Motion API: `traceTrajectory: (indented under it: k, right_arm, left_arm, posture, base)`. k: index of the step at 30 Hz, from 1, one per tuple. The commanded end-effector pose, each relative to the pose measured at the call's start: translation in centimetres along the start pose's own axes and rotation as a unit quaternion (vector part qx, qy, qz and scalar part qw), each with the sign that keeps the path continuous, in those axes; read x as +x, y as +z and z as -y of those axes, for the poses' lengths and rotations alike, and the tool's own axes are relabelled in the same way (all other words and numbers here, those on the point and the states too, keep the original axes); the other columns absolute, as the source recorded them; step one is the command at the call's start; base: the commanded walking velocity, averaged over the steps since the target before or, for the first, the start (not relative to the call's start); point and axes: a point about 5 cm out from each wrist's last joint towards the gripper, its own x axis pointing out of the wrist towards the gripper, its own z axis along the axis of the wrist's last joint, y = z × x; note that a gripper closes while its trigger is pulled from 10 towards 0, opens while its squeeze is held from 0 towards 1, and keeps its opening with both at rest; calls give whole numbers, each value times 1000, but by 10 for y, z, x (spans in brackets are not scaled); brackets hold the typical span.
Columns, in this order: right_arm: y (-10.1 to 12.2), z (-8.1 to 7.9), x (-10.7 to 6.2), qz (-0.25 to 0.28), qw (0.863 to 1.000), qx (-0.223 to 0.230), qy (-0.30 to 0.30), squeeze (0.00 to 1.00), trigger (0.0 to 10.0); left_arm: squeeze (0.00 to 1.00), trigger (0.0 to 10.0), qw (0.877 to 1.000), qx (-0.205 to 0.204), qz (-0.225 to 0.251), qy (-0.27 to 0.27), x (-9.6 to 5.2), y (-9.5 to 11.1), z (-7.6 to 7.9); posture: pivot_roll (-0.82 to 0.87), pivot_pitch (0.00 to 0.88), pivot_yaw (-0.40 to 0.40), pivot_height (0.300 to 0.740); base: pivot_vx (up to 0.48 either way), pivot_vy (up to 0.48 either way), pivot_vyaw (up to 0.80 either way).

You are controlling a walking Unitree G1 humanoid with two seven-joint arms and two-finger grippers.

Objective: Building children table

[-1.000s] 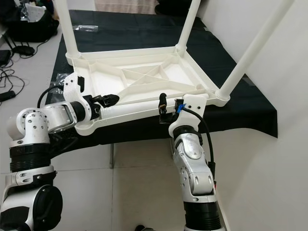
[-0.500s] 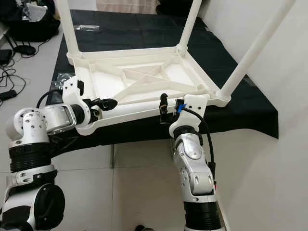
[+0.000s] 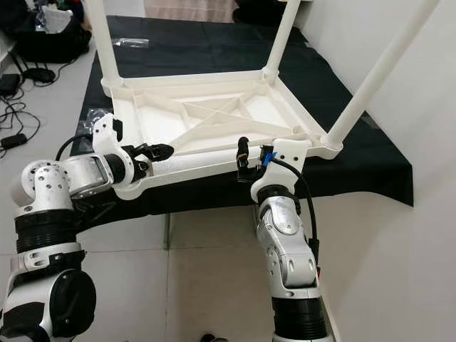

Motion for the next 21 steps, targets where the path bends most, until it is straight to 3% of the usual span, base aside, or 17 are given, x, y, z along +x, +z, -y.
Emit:
traceTrajectory:
  k: [1, 11, 21]
  right_arm:
    - [1, 4, 0, -1, 1000, -3, -12, 0, 10000]
    - [1, 4, -1, -3, 1000, -3, -12, 0, 10000]
    - [0, 5, -1, -7, 1000, -5, -13, 0, 10000]
  left_arm:
    - [0, 10000, 1000, -9, -27, 8, 6, -9, -6]
    - [0, 10000, 999, -23, -30, -1, 12, -8, -4]
    - [0, 10000, 999, -13, -43, -2, 14, -9, 18]
  posture:
    - [95, 182, -104, 740]
    - [91, 188, -102, 740]
    - [94, 192, -99, 740]
  base:
    - [0, 0, 0]
    - [0, 0, 0]
    - [0, 0, 0]
